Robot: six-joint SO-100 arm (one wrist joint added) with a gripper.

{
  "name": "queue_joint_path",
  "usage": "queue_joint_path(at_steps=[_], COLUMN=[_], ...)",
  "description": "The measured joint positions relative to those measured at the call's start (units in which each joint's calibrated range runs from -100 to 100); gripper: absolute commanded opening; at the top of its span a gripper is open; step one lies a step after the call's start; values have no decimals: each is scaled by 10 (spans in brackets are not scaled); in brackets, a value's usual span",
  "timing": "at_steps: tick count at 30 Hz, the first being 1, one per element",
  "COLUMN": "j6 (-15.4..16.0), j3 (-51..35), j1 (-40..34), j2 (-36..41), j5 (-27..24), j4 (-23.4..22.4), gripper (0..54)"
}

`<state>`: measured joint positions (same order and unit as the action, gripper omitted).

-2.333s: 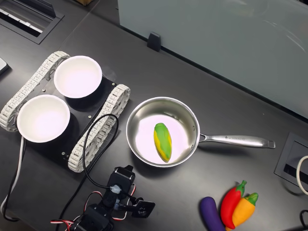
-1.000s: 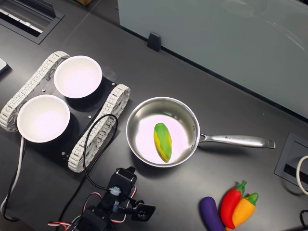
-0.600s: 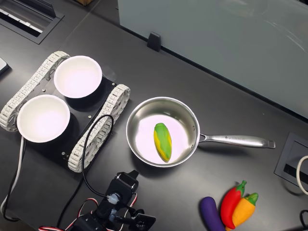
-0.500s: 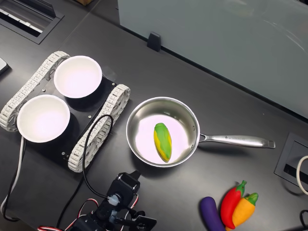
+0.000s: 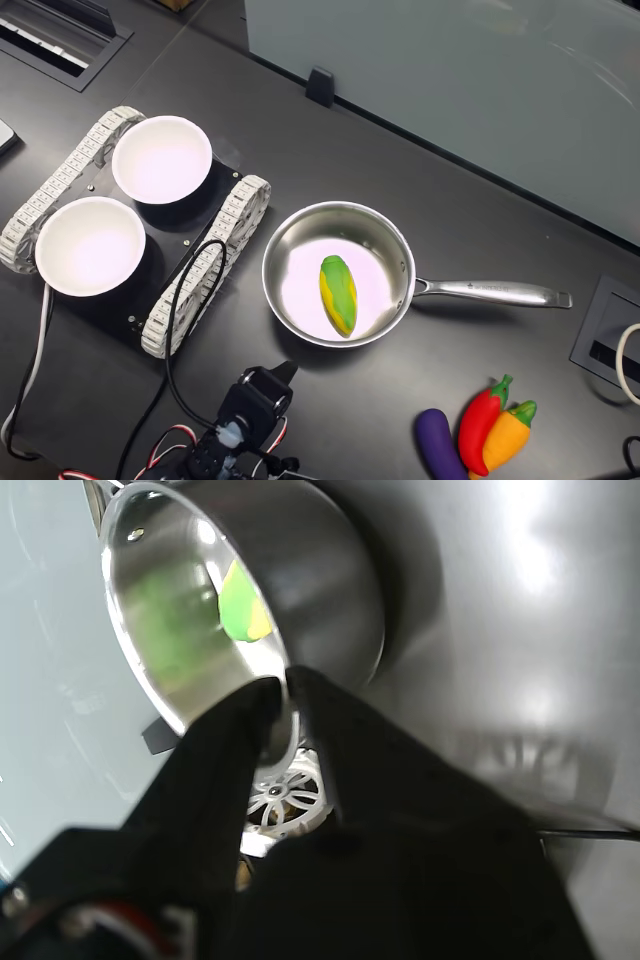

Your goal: Pick up the brinjal and place them in the pan

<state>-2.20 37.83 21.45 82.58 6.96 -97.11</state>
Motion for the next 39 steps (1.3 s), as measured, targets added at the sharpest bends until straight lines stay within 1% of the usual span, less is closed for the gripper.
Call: queue_joint_path(at_steps=[2, 6, 16, 23, 26, 33, 39], j6=[9, 17, 17, 17, 17, 17, 17], j3=[-26, -61, -158, -234, -265, -311, -341], j1=[8, 37, 78, 127, 158, 206, 251], j2=[-6, -14, -45, -77, -94, -132, -178], j5=[4, 11, 12, 6, 1, -11, -25], j4=[-11, -16, -20, -20, -20, -20, -20], gripper=[1, 1, 1, 1, 1, 2, 41])
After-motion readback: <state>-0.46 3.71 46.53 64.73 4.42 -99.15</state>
